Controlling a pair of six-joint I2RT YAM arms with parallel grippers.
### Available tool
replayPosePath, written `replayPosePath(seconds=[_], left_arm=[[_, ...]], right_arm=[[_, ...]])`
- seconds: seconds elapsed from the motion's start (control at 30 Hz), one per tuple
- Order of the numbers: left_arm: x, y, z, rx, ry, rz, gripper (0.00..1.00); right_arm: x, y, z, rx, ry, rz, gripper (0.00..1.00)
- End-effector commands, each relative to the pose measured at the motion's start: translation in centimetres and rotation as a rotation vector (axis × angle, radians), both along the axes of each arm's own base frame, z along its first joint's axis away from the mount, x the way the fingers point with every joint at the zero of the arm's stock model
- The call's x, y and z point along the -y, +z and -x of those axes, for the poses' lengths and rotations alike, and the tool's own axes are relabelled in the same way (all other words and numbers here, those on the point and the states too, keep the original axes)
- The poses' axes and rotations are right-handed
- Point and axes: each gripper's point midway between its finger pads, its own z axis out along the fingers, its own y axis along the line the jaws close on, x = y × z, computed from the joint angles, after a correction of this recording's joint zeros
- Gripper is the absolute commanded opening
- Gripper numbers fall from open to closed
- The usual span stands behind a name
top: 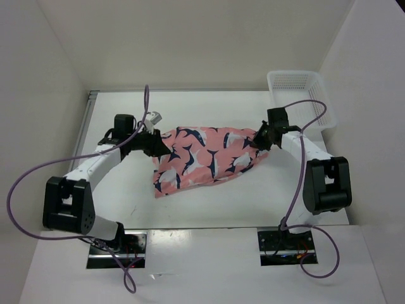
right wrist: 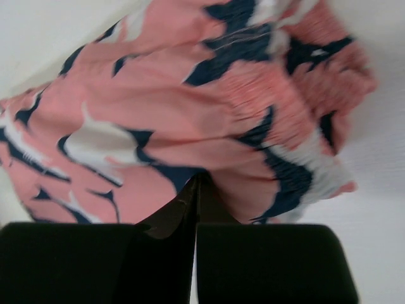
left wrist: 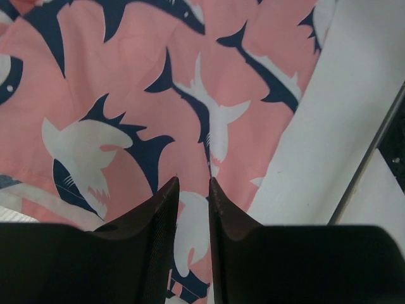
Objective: Fold and stack the shorts
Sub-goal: Fold the shorts
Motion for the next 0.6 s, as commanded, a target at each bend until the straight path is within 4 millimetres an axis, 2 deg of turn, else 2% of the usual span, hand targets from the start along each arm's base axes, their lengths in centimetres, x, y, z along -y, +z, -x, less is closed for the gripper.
replayPosePath(seconds=[0.0,0.03,0.07,0.1,0.17,0.2,0.3,0.33,0.37,0.4,0.43,0.47,0.5,0.53,0.57], left_arm=[[-0.5,-1.6,-2.1,0.018,0.037,-0.069,0.33],[-0.7,-2.6,-2.0,-0.008,0.043,-0.079,0.33],[-0.9,-4.2,-1.9,-0.057,0.053,-0.097,0.33],[-1.0,-5.0,-1.7,-0.088,0.052,-0.102,0.32],[-1.1,-6.6,-1.4,-0.143,0.056,-0.117,0.32],[-1.3,-7.1,-1.5,-0.153,0.062,-0.126,0.32],[-1.3,-7.6,-1.4,-0.176,0.061,-0.13,0.38],[-1.1,-7.1,-1.6,-0.172,0.054,-0.121,0.41],[-1.1,-6.9,-1.7,-0.172,0.054,-0.121,0.43],[-0.9,-6.4,-2.0,-0.161,0.048,-0.112,0.46],[-0.9,-5.7,-2.1,-0.152,0.048,-0.11,0.49],[-0.7,-4.8,-2.6,-0.138,0.041,-0.1,0.61],[-0.6,-4.1,-2.8,-0.124,0.042,-0.098,0.63],[-0.6,-3.8,-2.8,-0.13,0.042,-0.099,0.64],[-0.6,-3.2,-3.2,-0.119,0.042,-0.098,0.67]], right_arm=[[3.1,-1.5,-1.4,0.014,-0.095,0.119,0.0],[3.9,-3.0,-0.7,-0.021,-0.114,0.154,0.0],[4.1,-3.6,-0.7,-0.035,-0.122,0.169,0.0],[4.4,-5.3,0.0,-0.083,-0.134,0.181,0.0],[4.6,-6.3,0.2,-0.111,-0.145,0.189,0.0],[4.8,-7.4,0.7,-0.141,-0.147,0.202,0.0],[4.8,-7.6,0.7,-0.165,-0.153,0.202,0.02],[4.7,-6.4,0.2,-0.146,-0.155,0.198,0.04],[4.7,-5.3,-0.1,-0.122,-0.157,0.194,0.14],[4.6,-2.5,-0.8,-0.046,-0.156,0.186,0.24],[4.6,-0.8,-1.2,-0.005,-0.16,0.178,0.38],[4.6,0.5,-1.2,0.031,-0.153,0.179,0.73],[4.7,1.9,-1.3,0.064,-0.149,0.179,0.84],[5.1,3.3,-1.4,0.098,-0.164,0.174,0.89],[5.6,2.9,-0.9,0.07,-0.172,0.179,0.95]])
